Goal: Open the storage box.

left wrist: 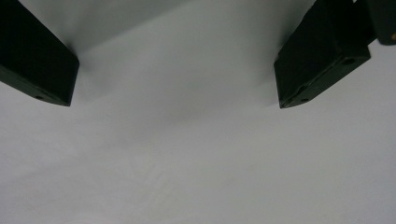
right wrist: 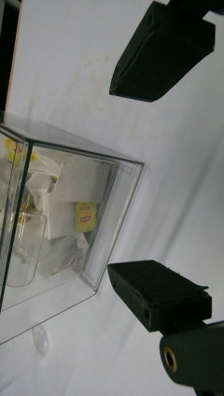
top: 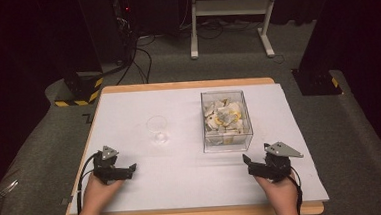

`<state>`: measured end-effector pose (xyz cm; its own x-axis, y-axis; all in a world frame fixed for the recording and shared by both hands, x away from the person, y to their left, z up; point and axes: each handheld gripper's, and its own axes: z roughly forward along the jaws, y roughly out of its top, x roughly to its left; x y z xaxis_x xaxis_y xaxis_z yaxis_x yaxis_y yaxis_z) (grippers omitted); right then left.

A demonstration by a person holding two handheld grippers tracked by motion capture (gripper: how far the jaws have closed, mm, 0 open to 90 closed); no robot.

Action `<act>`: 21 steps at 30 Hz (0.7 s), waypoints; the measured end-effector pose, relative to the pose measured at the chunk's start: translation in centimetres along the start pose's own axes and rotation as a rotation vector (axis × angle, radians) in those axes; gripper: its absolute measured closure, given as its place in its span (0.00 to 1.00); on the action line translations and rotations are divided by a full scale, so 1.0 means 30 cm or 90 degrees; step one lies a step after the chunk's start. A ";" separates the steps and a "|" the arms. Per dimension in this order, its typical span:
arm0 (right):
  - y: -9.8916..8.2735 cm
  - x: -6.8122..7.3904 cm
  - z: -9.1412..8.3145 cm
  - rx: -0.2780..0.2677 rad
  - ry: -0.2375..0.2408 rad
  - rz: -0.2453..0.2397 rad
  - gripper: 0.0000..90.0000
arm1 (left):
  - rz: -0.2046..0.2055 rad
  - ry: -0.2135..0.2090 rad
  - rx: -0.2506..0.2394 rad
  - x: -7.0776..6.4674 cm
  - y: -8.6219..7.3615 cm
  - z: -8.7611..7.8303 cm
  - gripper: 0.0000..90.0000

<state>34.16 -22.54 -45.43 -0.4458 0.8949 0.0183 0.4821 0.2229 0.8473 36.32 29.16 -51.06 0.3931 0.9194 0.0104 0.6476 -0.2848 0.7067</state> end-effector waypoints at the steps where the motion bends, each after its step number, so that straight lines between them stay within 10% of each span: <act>1: 0.004 0.004 0.002 -0.001 0.004 0.000 0.15 | -0.001 -0.001 0.001 0.000 0.000 0.000 0.00; 21: 0.053 0.068 0.034 -0.006 0.043 -0.014 0.19 | 0.000 0.000 0.002 0.000 0.000 0.000 0.00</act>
<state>34.80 -19.96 -44.58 -0.5059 0.8619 0.0351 0.4651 0.2382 0.8526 36.32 29.17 -51.05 0.3928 0.9196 0.0097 0.6497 -0.2849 0.7047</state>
